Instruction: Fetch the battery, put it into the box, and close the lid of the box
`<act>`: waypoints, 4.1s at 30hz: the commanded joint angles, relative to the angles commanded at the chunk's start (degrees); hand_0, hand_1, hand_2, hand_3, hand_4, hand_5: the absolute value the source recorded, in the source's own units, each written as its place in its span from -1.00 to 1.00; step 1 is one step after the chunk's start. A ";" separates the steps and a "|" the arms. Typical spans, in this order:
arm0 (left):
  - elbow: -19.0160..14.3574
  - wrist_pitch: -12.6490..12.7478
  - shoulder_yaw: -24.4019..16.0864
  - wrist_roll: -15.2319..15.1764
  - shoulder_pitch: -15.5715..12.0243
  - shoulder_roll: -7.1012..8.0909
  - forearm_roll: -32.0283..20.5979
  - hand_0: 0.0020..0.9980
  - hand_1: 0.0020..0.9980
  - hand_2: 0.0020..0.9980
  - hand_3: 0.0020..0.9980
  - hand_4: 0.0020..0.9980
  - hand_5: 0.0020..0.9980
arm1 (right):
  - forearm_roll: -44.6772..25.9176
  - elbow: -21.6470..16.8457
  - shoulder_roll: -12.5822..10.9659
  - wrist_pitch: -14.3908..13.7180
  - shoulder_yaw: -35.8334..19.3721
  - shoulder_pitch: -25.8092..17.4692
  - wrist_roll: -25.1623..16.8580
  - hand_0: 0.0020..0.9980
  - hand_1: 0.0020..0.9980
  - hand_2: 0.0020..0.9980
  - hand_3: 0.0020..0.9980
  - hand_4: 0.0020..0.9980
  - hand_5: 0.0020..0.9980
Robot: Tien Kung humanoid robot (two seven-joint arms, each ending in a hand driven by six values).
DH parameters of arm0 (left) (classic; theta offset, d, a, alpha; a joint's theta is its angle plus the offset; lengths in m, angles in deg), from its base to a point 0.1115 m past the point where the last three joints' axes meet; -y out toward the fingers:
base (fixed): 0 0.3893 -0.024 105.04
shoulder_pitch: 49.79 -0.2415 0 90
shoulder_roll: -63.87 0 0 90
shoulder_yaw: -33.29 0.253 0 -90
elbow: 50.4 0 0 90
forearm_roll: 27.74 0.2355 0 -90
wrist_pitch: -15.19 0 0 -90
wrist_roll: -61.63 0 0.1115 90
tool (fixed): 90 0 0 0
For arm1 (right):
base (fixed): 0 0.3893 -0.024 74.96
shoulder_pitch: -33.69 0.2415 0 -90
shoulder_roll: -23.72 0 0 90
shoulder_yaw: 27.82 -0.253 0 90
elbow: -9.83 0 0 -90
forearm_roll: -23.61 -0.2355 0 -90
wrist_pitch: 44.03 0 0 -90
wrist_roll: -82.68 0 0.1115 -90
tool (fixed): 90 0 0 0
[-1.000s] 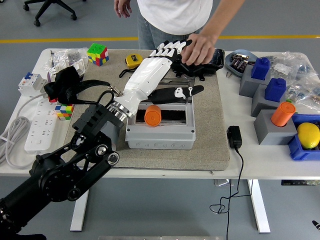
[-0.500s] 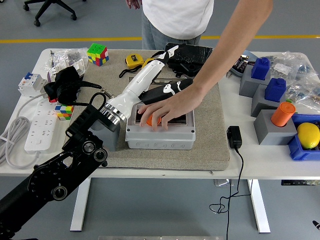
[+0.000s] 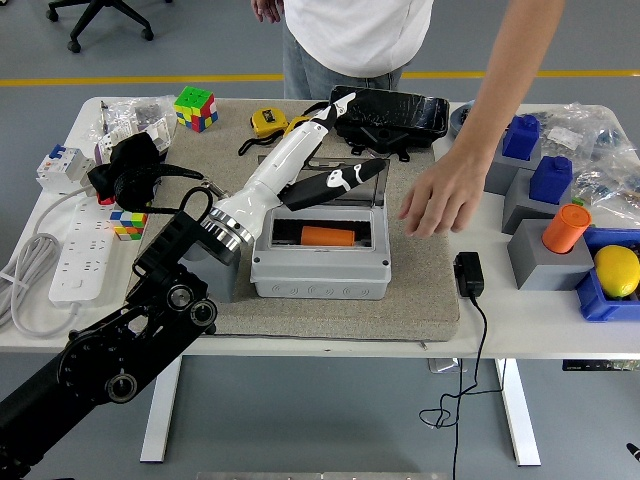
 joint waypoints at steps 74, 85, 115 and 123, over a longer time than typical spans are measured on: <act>-4.24 -8.72 9.79 13.41 0.88 13.54 19.86 -0.08 -0.28 -0.17 0.19 1.00 1.00 | 0.48 -0.08 -0.12 -0.19 -1.04 0.41 0.27 0.60 0.46 0.48 0.59 1.00 0.91; -2.36 -2.42 -2.20 4.51 -3.11 8.18 12.74 0.18 0.11 0.16 0.33 1.00 1.00 | 0.17 -0.09 0.15 -0.20 -0.45 0.08 0.31 0.60 0.46 0.48 0.59 1.00 0.91; 2.88 -18.16 -25.03 -10.93 -16.88 4.23 -44.54 0.97 1.00 0.98 0.96 1.00 1.00 | 1.31 -0.01 1.26 -0.09 -2.75 -0.26 0.08 0.60 0.46 0.47 0.59 1.00 0.91; 2.68 -17.92 -26.07 -9.21 -18.54 4.15 -42.35 0.92 0.98 0.91 0.92 1.00 1.00 | 1.27 -0.14 1.31 -0.10 -2.82 -0.04 -0.02 0.60 0.46 0.47 0.59 1.00 0.91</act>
